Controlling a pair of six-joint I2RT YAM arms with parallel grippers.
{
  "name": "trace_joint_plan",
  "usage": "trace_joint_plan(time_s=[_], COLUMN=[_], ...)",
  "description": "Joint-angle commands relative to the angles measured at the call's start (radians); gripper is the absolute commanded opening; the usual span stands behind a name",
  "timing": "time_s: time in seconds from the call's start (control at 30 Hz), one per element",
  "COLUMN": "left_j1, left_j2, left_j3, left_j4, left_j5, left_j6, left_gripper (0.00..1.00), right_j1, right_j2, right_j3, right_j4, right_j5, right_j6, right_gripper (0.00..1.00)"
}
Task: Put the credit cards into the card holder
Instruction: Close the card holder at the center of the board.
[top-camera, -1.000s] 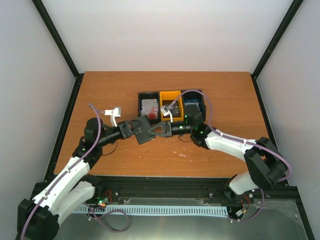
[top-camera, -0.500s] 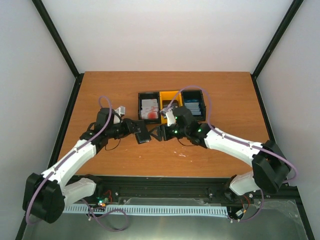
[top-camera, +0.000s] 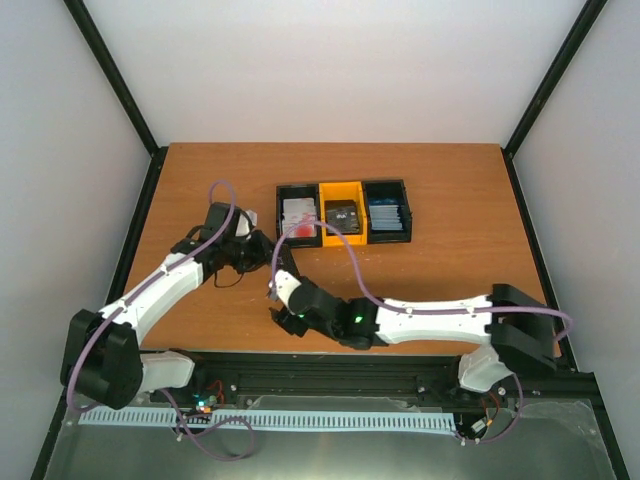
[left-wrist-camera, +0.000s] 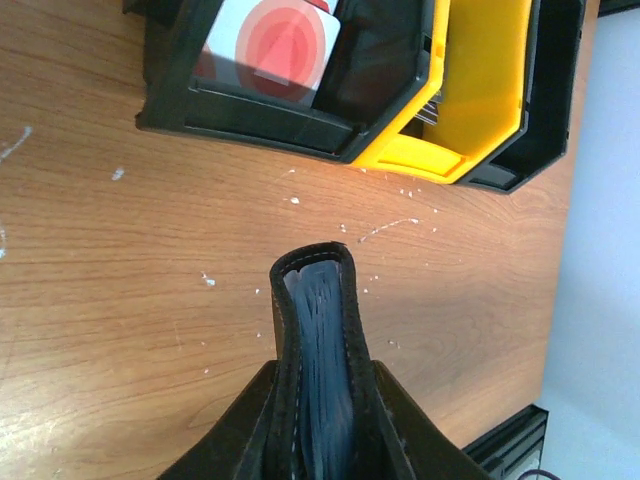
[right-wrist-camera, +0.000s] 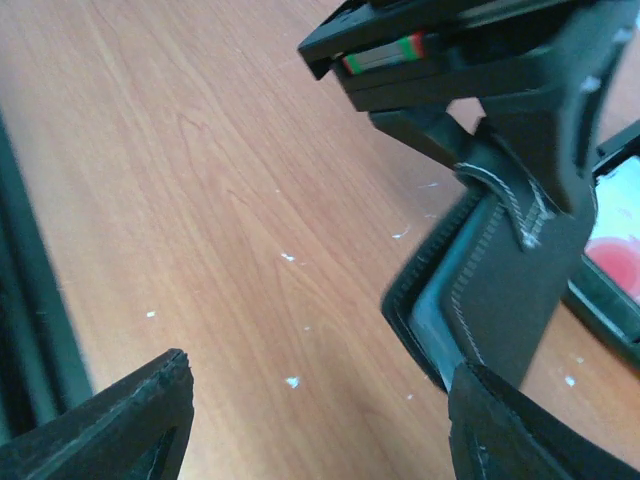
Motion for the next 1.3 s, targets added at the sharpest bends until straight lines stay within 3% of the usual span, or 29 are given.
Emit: trace_joint_plan(time_s=[0.0, 0.13, 0.33, 0.6, 0.8, 0.93, 1.17, 1.27], left_j1=[0.007, 0.010, 0.011, 0.011, 0.011, 0.011, 0.011, 0.011], left_j2=[0.019, 0.008, 0.009, 0.010, -0.017, -0.030, -0.047, -0.033], left_j3=[0.051, 0.039, 0.019, 0.010, -0.023, -0.021, 0.018, 0.033], left_j4=[-0.028, -0.043, -0.031, -0.022, -0.011, 0.024, 0.023, -0.003], left_j5=[0.074, 0.066, 0.097, 0.105, 0.107, 0.151, 0.124, 0.097], left_j6=[0.010, -0.010, -0.026, -0.036, -0.056, -0.053, -0.041, -0.025], left_gripper=[0.20, 0.21, 0.22, 0.23, 0.25, 0.39, 0.44, 0.60], right_j1=[0.055, 0.076, 0.081, 0.081, 0.079, 0.077, 0.055, 0.043], right_j2=[0.162, 0.264, 0.276, 0.283, 0.305, 0.266, 0.157, 0.132], right_j3=[0.074, 0.123, 0.118, 0.079, 0.086, 0.076, 0.013, -0.004], right_j4=[0.060, 0.032, 0.070, 0.246, 0.243, 0.206, 0.207, 0.203], right_j5=[0.261, 0.440, 0.598, 0.501, 0.526, 0.492, 0.413, 0.371], right_j6=[-0.123, -0.096, -0.089, -0.229, -0.225, -0.179, -0.065, -0.021], right_gripper=[0.69, 0.66, 0.59, 0.43, 0.21, 0.04, 0.03, 0.03])
